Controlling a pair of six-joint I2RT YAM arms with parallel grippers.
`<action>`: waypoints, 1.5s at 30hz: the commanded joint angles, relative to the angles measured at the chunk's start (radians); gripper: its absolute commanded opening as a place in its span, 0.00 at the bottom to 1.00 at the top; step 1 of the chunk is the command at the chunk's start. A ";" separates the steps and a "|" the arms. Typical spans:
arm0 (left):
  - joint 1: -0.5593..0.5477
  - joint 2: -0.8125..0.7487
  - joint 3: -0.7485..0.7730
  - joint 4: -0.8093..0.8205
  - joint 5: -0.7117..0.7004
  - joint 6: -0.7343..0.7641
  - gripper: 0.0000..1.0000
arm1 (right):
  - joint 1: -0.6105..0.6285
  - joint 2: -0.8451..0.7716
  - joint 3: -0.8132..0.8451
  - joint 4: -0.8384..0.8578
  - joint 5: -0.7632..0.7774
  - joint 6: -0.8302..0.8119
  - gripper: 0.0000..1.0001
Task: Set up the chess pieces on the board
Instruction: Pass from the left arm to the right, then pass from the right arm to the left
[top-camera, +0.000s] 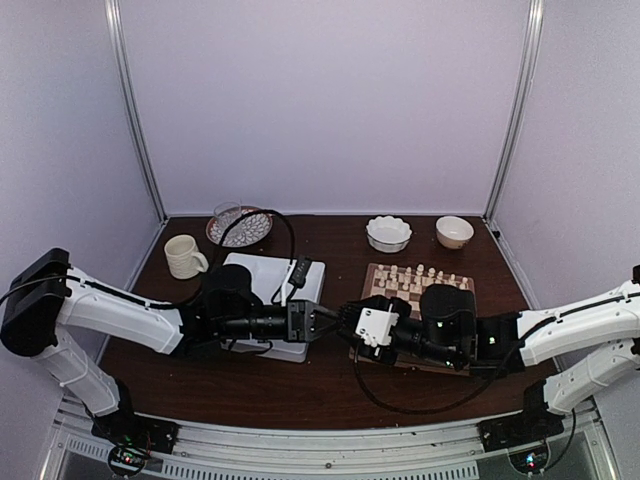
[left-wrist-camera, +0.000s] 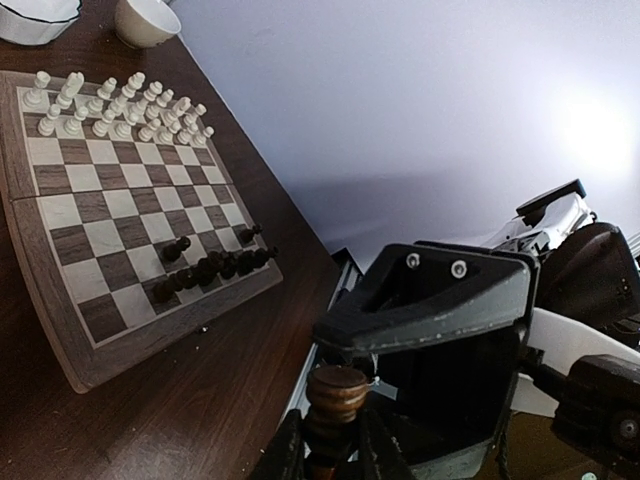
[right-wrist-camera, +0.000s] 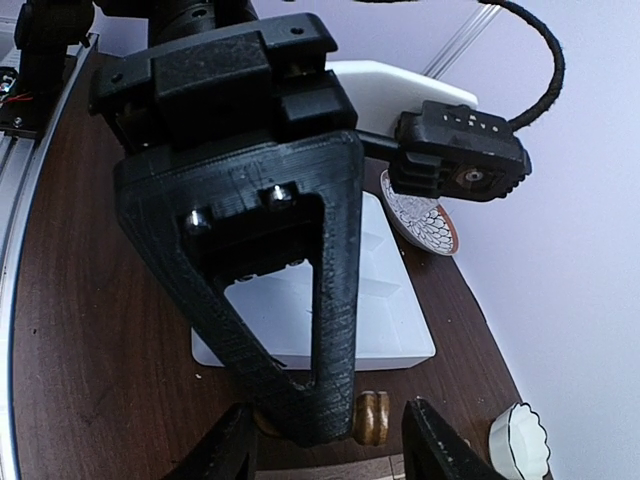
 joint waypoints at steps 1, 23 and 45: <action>-0.003 0.018 0.036 0.030 0.019 0.008 0.18 | 0.007 -0.012 0.027 -0.003 -0.003 0.007 0.47; 0.018 -0.354 -0.007 -0.384 -0.227 0.292 0.58 | -0.010 -0.034 0.012 0.023 0.021 0.095 0.26; 0.030 -0.435 -0.343 0.124 -0.321 1.457 0.65 | -0.217 0.128 0.287 -0.086 -0.693 0.723 0.21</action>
